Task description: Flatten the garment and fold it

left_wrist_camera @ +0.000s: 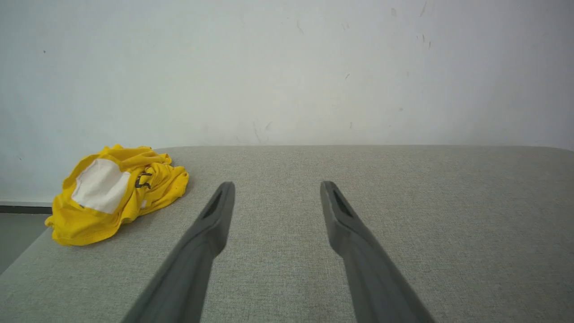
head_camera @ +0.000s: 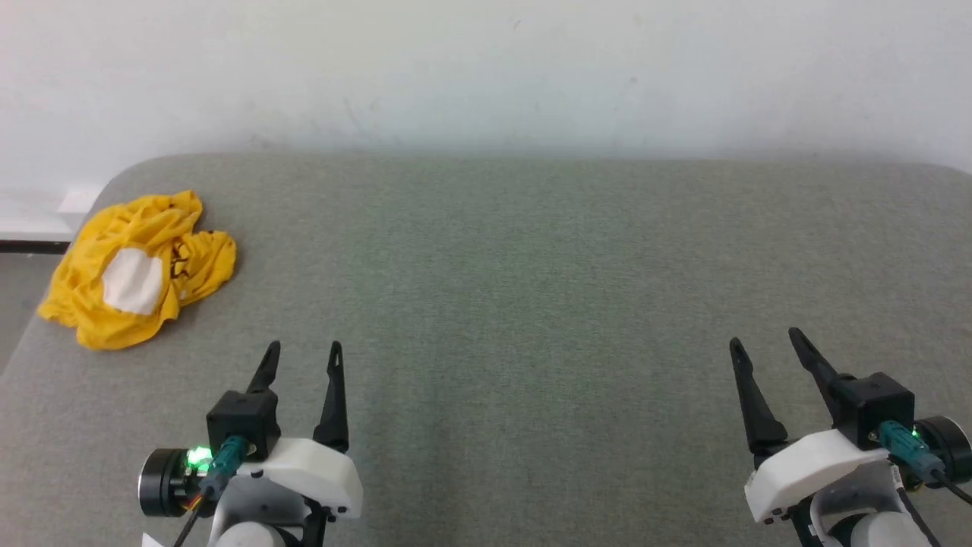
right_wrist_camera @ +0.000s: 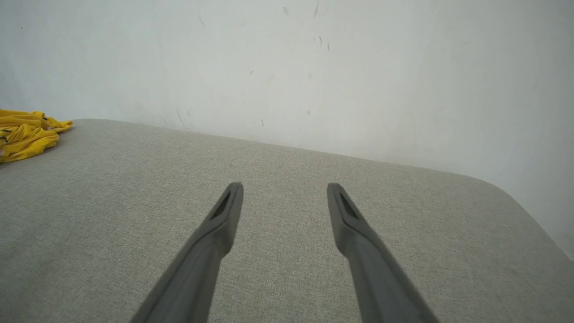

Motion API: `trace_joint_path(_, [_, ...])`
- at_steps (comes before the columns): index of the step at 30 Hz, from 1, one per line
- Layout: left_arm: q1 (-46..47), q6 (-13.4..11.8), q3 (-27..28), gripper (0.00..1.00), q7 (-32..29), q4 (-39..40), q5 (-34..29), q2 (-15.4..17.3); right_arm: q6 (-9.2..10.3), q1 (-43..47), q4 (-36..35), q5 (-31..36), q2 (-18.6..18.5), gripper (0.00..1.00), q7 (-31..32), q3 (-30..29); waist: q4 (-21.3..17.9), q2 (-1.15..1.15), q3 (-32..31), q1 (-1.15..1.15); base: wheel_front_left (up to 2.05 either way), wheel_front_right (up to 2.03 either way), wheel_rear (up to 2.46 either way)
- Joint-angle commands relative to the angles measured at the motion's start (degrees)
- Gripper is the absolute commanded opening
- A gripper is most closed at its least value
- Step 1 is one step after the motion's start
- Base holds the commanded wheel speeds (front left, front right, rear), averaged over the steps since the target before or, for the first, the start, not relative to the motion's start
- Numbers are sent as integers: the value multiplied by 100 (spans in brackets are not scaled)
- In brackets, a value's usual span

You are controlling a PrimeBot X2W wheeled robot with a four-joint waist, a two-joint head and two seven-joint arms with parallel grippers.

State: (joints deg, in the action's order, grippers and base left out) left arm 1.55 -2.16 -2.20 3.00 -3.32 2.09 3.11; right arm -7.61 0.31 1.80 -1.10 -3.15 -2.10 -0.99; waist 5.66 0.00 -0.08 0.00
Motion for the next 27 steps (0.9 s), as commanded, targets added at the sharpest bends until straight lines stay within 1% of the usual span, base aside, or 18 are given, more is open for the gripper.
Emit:
trace_joint_path(1, [90,-54,-19,100,63,-50,43,22,3,-76,26,-56,7,100,-47,0,125,0,-1,0,0,0,0])
trace_joint_path(13, [95,-171,-19,100,206,-101,109,40,4,-120,102,-110,9,100,-119,30,537,0,17,0,0,0,0])
trace_joint_path(27, [40,-329,20,100,374,-115,174,48,5,-166,201,-188,12,100,-230,62,907,0,49,0,0,0,0])
